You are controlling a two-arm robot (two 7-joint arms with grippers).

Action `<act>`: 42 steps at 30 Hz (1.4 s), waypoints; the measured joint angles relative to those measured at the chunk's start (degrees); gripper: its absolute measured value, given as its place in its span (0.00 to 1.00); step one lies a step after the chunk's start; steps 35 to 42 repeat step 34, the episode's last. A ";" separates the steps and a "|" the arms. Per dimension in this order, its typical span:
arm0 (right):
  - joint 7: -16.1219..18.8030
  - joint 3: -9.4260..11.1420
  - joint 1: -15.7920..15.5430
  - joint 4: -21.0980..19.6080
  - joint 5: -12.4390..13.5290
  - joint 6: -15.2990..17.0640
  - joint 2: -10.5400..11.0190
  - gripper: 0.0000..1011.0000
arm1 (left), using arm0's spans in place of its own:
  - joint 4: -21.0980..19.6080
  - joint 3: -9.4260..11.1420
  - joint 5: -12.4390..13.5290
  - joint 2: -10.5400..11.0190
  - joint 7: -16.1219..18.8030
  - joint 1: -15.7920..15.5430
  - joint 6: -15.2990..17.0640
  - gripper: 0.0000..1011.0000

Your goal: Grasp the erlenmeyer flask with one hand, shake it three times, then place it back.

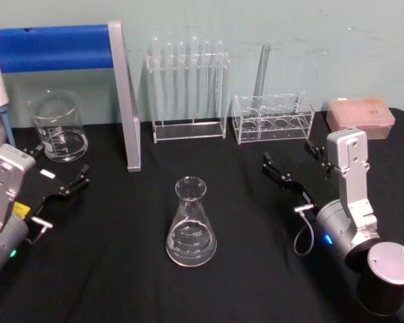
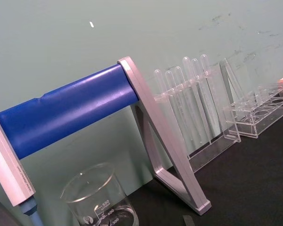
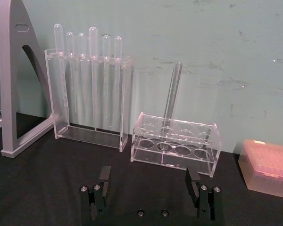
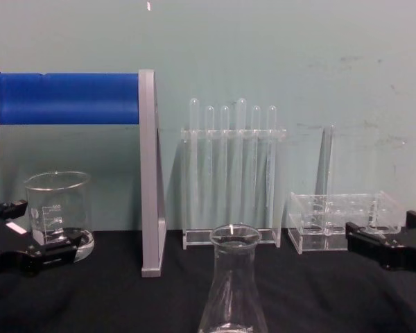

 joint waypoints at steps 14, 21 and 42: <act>0.00 0.00 0.00 -0.02 0.06 0.00 0.00 0.99 | 0.00 0.00 0.00 0.00 0.00 0.00 0.00 0.99; 0.00 0.00 0.00 -0.02 0.06 0.00 0.00 0.99 | 0.00 0.00 0.00 0.00 0.00 0.00 0.00 0.99; 0.00 0.00 0.00 -0.02 0.06 -0.01 0.00 0.99 | 0.00 0.00 0.00 0.00 0.00 0.00 0.00 0.99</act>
